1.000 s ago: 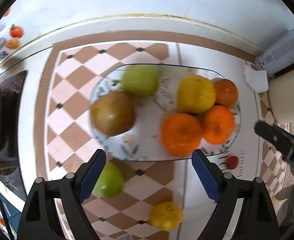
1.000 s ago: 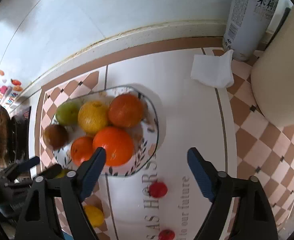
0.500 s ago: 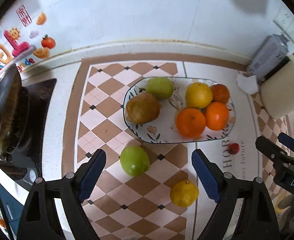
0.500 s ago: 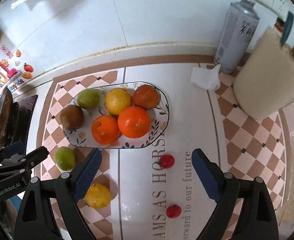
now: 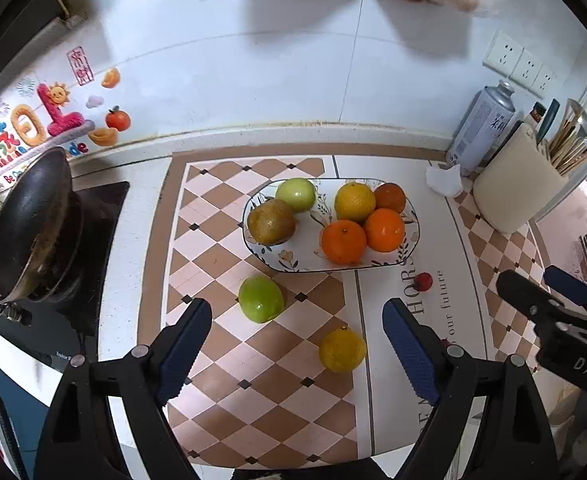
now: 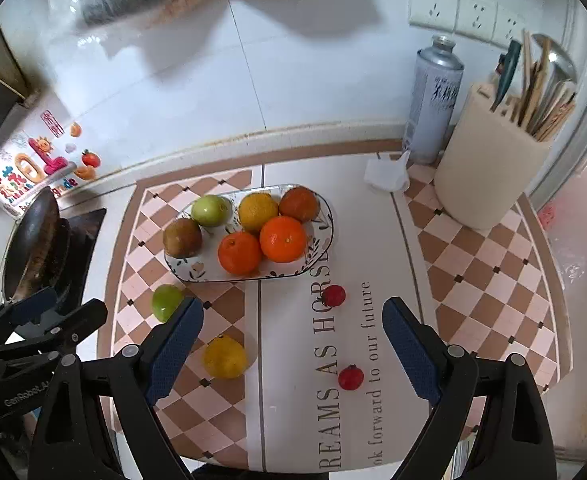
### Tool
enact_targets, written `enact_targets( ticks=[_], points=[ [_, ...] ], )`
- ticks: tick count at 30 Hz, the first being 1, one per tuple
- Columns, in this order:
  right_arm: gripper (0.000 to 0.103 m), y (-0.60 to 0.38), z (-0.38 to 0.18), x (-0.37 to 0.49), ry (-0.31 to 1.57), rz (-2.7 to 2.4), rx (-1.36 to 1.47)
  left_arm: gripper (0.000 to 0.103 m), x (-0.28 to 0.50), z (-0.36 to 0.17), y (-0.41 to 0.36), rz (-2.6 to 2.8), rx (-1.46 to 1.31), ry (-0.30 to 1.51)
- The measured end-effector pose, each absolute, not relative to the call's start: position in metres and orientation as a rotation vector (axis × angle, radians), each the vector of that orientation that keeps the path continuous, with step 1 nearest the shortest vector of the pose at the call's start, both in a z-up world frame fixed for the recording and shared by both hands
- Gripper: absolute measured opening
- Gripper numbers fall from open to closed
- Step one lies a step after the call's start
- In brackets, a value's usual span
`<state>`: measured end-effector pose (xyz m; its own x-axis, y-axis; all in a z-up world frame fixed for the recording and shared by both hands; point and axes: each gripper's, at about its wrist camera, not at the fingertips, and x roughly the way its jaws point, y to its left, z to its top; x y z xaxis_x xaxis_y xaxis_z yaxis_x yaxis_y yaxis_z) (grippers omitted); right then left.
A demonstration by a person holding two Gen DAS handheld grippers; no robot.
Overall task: Organize fruits
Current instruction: 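Lift both tools away from the plate toward the loose fruits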
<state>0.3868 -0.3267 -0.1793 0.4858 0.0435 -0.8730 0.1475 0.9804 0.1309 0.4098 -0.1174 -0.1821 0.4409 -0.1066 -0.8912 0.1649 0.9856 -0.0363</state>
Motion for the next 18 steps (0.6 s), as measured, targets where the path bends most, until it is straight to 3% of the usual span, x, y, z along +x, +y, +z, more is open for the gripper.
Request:
enact_targets(
  ticks=[10, 18],
  points=[
    [0.093, -0.313, -0.134, 0.347, 0.966, -0.078, 0.159, 0.087, 0.381, -0.153, -0.107, -0.136, 0.044, 1.003],
    [0.093, -0.312, -0.136, 0.343, 0.970, -0.065, 0.193, 0.087, 0.376, -0.152, -0.111, -0.131, 0.073, 0.994]
  ],
)
